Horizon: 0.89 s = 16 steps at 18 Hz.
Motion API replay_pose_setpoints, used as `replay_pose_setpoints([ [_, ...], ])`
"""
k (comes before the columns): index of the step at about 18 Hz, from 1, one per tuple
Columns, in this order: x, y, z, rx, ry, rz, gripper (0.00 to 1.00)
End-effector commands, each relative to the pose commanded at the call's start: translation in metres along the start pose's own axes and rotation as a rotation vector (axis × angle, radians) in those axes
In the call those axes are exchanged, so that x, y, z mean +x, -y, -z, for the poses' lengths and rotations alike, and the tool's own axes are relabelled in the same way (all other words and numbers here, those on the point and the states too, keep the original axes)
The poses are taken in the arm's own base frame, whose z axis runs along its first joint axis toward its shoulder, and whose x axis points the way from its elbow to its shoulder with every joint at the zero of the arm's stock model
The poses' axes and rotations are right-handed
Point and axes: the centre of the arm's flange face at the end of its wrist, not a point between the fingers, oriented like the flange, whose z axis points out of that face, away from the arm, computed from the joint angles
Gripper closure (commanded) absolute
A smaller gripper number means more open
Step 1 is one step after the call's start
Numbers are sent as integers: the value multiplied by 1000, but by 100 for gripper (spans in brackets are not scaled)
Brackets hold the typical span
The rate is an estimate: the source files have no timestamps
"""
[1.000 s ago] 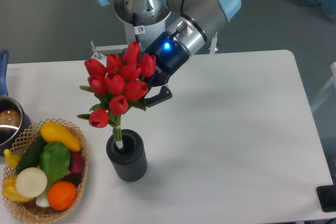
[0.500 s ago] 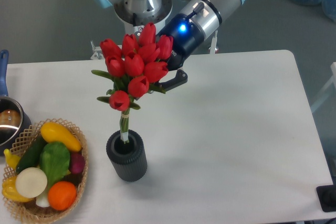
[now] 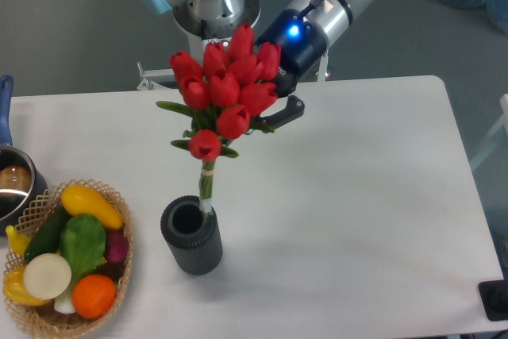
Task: Pick up the flowers from the vase
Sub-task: 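Lift the gripped tulip bunch up out of the black vase, then hold the tulip bunch raised above the table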
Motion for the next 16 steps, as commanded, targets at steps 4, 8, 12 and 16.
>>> replay_pose_setpoints([
  [4,0,0,4,-30,26,-8,54],
  [8,0,1,5,-32,30,-10,54],
  [12,1,0,5,-33,29,-7,54],
  [16,1,-1,6,-31,31,-6,54],
])
